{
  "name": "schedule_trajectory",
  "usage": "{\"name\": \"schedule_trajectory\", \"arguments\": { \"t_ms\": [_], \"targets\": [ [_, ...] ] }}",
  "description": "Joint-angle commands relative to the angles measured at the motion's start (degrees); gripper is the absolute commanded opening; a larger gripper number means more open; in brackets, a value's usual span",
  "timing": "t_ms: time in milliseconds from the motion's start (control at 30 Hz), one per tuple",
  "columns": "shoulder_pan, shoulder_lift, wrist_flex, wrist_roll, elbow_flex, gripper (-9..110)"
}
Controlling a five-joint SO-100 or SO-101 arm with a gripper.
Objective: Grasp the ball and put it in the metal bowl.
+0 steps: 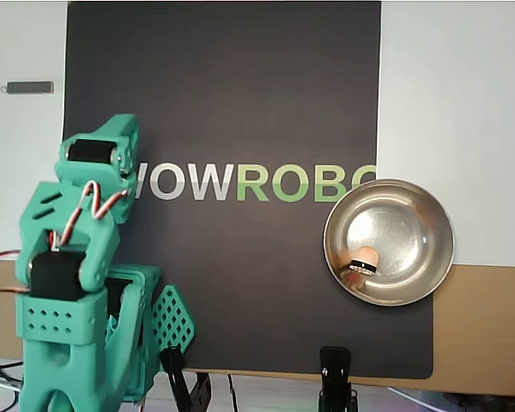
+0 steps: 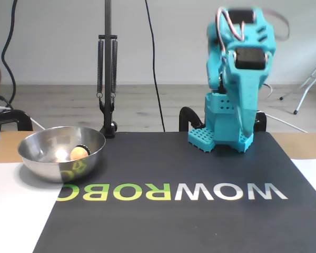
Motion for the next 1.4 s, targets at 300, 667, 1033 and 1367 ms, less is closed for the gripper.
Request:
{"name": "schedule_trajectory", "arguments": {
  "t_ms": [300, 667, 1033, 1367],
  "targets": [
    [-2.3, 26.2, -12.7, 0.3, 23.6, 0],
    [-2.5, 30.8, -10.8, 0.4, 26.5, 0],
    [-2.5, 30.8, 0.3, 7.2, 26.5, 0],
    [-2.5, 30.8, 1.4, 6.9, 26.5, 0]
  ]
}}
